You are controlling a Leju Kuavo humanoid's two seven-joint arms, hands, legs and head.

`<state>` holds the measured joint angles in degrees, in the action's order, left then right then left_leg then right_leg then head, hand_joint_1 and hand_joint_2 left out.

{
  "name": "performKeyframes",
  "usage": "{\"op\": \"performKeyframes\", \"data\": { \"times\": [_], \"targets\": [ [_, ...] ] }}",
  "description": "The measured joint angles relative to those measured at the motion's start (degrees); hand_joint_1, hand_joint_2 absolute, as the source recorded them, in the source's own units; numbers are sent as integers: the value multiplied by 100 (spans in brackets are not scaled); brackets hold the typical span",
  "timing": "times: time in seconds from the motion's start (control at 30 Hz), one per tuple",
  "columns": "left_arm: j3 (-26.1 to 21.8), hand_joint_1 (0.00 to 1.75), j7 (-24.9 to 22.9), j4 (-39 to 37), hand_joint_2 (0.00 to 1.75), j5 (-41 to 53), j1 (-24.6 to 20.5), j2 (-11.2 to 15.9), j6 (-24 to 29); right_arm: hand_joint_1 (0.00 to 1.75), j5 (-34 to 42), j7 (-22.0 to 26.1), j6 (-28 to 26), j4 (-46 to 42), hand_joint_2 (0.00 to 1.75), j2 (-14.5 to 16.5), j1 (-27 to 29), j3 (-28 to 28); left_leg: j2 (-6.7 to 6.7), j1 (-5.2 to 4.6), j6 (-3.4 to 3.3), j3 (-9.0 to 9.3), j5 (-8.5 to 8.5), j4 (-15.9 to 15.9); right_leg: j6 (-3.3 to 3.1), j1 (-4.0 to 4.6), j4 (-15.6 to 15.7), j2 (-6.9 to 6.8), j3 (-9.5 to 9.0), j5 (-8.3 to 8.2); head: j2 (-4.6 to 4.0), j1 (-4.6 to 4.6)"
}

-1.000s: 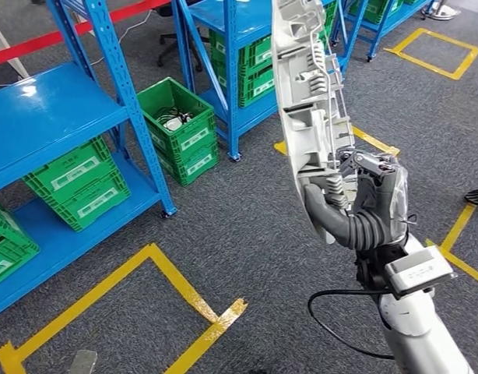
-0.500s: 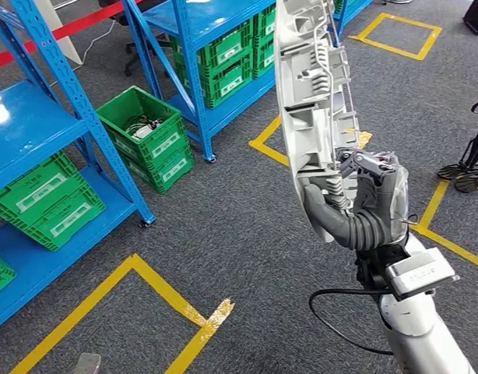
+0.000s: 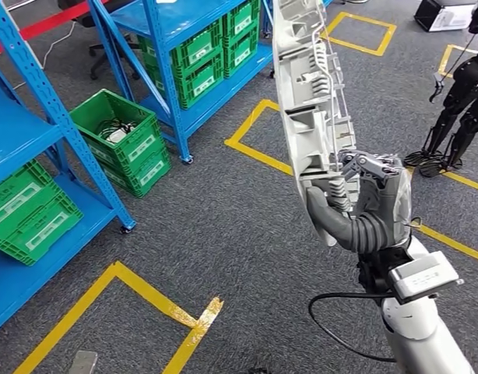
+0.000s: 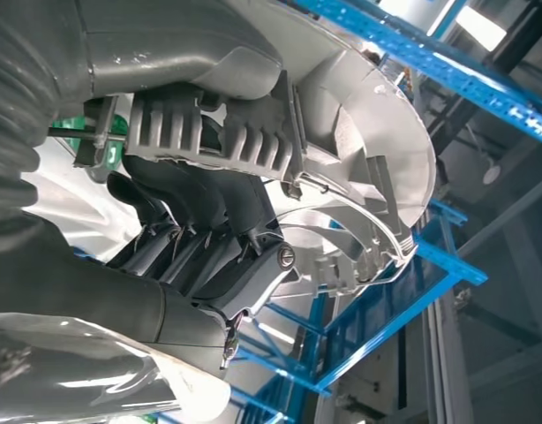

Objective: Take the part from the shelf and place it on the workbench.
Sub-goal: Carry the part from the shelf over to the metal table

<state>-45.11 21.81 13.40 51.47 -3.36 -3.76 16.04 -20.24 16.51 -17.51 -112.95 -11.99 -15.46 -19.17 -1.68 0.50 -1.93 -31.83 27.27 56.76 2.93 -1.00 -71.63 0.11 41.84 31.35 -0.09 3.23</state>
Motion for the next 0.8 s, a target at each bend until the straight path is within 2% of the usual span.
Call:
{"op": "performKeyframes", "data": {
  "times": [0.03,0.07,0.1,0.13,0.17,0.23,0.3,0.37,0.4,0.43,0.47,0.5,0.57,0.6,0.63,0.67,0.73,0.8],
  "targets": [
    [0,0,0,0,175,2,-3,-4,0,175,0,0,0,-2,175,-1,-3,1,-36,1,16,7,10,6,4,-8,401,-56,-227,-192,0,1],
    [0,0,0,0,175,3,-5,-3,0,175,0,1,0,-4,175,-1,-11,1,-66,-12,42,10,27,18,1,2,805,-157,-461,-314,0,3],
    [0,0,0,0,175,5,-7,-2,0,175,1,2,0,-9,175,-1,-21,0,-94,-29,71,9,44,36,-26,11,1137,-234,-652,-403,0,0],
    [0,0,0,0,175,8,-7,1,1,175,1,4,1,-13,175,-1,-28,-1,-123,-47,98,7,56,53,-57,24,1324,-291,-760,-428,0,-5],
    [0,0,0,0,175,9,-7,6,1,175,1,6,1,-16,175,-1,-31,-2,-154,-63,121,3,60,65,-95,40,1375,-303,-788,-408,0,-13],
    [0,0,0,0,175,10,-9,5,1,175,1,7,1,-22,175,-10,-26,3,-193,-51,166,6,85,81,-180,42,1379,-223,-775,-424,0,-21],
    [0,0,2,0,175,11,-12,-4,-1,175,0,4,-1,-32,175,-20,-33,7,-85,-23,214,-73,257,293,-257,31,1394,-150,-778,-442,0,-35],
    [0,0,6,0,175,11,-9,-8,-2,175,1,8,2,-40,175,-21,-41,4,66,-8,240,-379,615,989,-308,31,1400,-69,-782,-443,0,-57],
    [0,0,11,0,175,11,-5,-5,-3,175,1,10,4,-40,175,-21,-41,3,94,-8,243,-568,770,1391,-320,37,1399,-22,-783,-440,0,-60],
    [0,0,25,0,175,10,-1,-4,-1,175,2,11,5,-39,175,-21,-40,3,108,-8,242,-721,852,1700,-327,42,1398,31,-785,-438,0,-62],
    [0,0,54,0,175,10,3,-5,7,175,3,11,6,-39,175,-21,-39,3,112,-8,235,-779,813,1786,-330,46,1396,86,-788,-437,0,-61],
    [0,0,96,0,175,11,4,-8,22,175,3,10,5,-38,175,-21,-38,3,117,-7,224,-739,678,1662,-330,47,1394,140,-793,-437,0,-61],
    [0,0,233,0,175,12,3,-11,88,175,4,12,-1,-38,175,-21,-35,4,200,0,190,-431,252,936,-322,44,1390,246,-806,-434,0,-61],
    [0,0,309,0,175,8,1,-14,120,175,4,16,-6,-39,175,-22,-34,6,280,6,175,-285,107,601,-306,49,1383,293,-800,-434,0,-61],
    [-1,0,390,0,175,-10,-2,-20,134,175,7,24,-11,-40,175,-25,-28,9,351,9,164,-174,27,336,-280,48,1373,339,-778,-440,0,-63],
    [-4,0,456,0,175,-41,-2,-25,106,175,14,37,-19,-44,175,-30,-20,15,402,6,155,-137,30,229,-248,42,1365,374,-749,-451,0,-59],
    [-14,0,540,0,175,-123,9,-37,-53,175,32,71,-30,-51,175,-46,3,31,379,-8,135,-135,46,177,-179,22,1364,436,-702,-476,0,-61],
    [-20,0,567,0,175,-166,15,-41,-184,175,46,92,-31,-54,175,-74,19,49,312,2,79,-126,17,145,-127,22,1282,339,-638,-403,0,-48]
  ]
}}
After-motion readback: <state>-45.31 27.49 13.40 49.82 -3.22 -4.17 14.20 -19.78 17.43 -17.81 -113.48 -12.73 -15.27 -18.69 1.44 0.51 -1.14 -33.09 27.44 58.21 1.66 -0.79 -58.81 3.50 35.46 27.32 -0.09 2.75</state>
